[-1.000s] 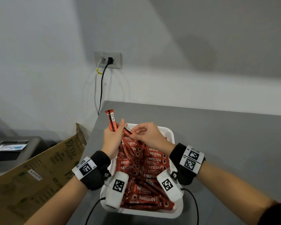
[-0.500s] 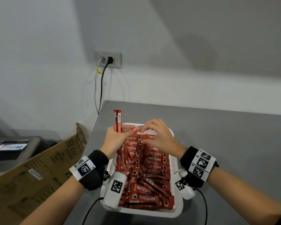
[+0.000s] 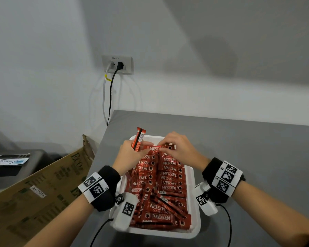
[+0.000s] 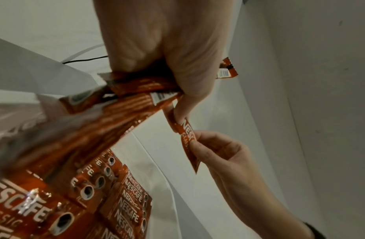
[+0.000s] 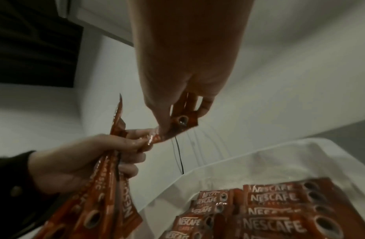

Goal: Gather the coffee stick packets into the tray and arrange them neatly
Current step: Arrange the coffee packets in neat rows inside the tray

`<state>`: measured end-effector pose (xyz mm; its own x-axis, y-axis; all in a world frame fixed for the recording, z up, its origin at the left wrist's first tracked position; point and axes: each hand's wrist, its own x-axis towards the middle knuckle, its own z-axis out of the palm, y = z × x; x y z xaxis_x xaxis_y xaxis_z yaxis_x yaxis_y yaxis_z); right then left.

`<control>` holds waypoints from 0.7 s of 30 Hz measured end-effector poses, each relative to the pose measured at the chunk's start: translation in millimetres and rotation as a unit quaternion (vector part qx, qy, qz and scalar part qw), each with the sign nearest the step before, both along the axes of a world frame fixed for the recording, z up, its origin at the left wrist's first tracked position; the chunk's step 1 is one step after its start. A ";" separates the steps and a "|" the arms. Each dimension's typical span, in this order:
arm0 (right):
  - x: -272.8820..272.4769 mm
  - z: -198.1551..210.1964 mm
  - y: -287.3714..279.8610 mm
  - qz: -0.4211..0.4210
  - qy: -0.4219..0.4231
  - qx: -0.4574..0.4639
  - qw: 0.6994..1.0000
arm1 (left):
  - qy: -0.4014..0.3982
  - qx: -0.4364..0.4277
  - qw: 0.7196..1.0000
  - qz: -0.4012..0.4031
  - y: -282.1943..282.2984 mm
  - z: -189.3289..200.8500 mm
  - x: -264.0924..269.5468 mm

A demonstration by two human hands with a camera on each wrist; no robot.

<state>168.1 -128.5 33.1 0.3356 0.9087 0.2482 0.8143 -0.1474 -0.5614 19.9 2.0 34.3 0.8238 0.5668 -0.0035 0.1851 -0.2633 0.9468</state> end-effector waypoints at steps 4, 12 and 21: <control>13.5 -3.7 -6.1 -0.060 0.076 -0.117 0.988 | 0.012 -0.014 0.998 0.056 3.7 -6.3 0.0; 12.0 -36.8 -12.9 -0.048 0.070 -0.253 0.964 | -0.005 -0.028 0.997 0.072 11.7 -7.0 -5.8; 8.4 -39.8 -12.3 -0.039 0.001 -0.317 0.948 | 0.001 -0.053 0.996 0.068 10.9 -8.6 -5.2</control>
<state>176.5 -140.8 -6.8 0.4078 0.8477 -0.3393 0.7859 -0.5150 -0.3422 14.7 12.9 25.7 0.7393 0.6696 -0.0705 0.2141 -0.1344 0.9675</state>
